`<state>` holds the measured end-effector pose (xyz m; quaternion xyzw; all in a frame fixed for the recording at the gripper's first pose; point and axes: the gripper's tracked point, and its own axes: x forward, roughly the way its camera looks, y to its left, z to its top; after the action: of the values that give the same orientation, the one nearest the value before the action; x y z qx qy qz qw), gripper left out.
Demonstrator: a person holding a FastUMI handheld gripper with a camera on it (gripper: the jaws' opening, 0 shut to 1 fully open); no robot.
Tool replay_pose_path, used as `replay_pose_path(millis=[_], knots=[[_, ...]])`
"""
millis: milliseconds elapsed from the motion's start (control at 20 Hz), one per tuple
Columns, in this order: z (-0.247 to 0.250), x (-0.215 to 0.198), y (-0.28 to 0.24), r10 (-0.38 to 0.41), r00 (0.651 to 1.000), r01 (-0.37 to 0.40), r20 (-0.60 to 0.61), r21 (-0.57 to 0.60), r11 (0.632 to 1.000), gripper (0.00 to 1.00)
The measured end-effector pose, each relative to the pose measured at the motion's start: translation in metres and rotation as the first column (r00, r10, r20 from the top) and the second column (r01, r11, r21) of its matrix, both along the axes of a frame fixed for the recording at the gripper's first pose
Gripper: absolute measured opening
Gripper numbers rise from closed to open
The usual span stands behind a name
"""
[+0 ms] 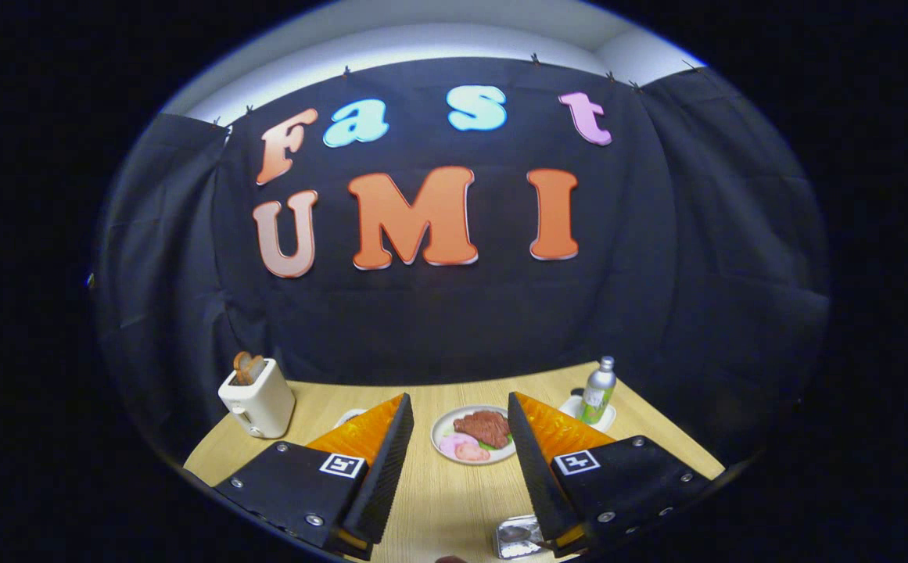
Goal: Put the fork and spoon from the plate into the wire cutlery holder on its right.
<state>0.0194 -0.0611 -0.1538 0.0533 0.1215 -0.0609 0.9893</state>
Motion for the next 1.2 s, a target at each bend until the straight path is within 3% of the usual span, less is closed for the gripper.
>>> replay_pose_path(millis=[200,500,750,900,1000,1100,1200], knots=[[0.040,0.015,0.038,0.080,0.979,-0.071,0.186,-0.058,0.996,0.73],[0.028,0.022,0.110,0.204,0.966,-0.201,0.156,-0.031,0.979,0.79],[-0.005,0.025,0.174,0.322,0.945,-0.323,0.052,0.000,0.946,0.87],[-0.027,0.026,0.208,0.388,0.921,-0.388,-0.029,0.015,0.922,0.96],[-0.050,0.025,0.223,0.416,0.902,-0.417,-0.111,0.022,0.909,0.97],[-0.076,0.018,0.234,0.436,0.875,-0.438,-0.210,0.039,0.898,0.97],[-0.109,0.004,0.244,0.458,0.821,-0.460,-0.342,0.079,0.884,0.97]])
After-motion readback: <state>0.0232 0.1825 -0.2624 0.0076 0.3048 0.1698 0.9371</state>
